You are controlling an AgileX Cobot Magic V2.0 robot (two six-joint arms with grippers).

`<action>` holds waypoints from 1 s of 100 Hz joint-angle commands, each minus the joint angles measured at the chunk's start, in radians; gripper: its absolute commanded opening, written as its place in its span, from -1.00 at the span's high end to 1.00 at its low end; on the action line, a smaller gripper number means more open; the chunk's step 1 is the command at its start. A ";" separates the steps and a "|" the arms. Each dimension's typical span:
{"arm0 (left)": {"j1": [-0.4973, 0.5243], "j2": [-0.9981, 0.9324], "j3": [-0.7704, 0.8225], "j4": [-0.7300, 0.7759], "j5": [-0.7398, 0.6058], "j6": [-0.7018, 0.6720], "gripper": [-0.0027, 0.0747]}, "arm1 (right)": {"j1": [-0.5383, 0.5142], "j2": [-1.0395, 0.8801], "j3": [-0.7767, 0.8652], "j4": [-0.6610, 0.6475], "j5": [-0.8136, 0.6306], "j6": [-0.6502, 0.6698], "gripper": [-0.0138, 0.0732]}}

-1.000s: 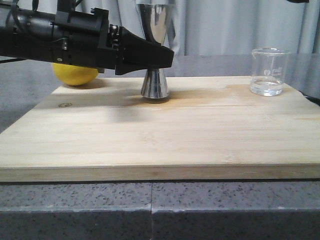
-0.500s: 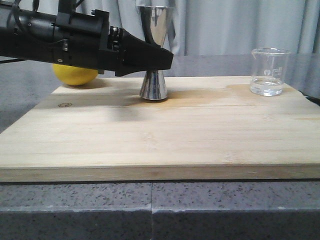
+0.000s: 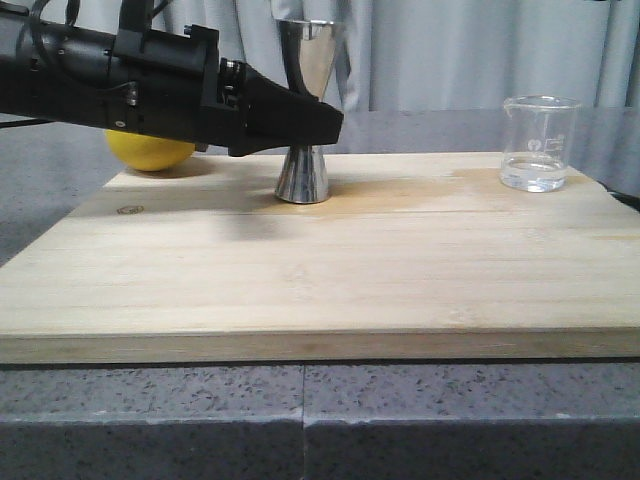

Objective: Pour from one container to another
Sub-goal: 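Open the left gripper and withdraw it from the jigger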

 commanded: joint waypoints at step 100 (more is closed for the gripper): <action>-0.007 -0.095 -0.030 0.004 -0.001 -0.134 -0.54 | -0.009 -0.026 -0.025 0.016 -0.054 -0.001 -0.59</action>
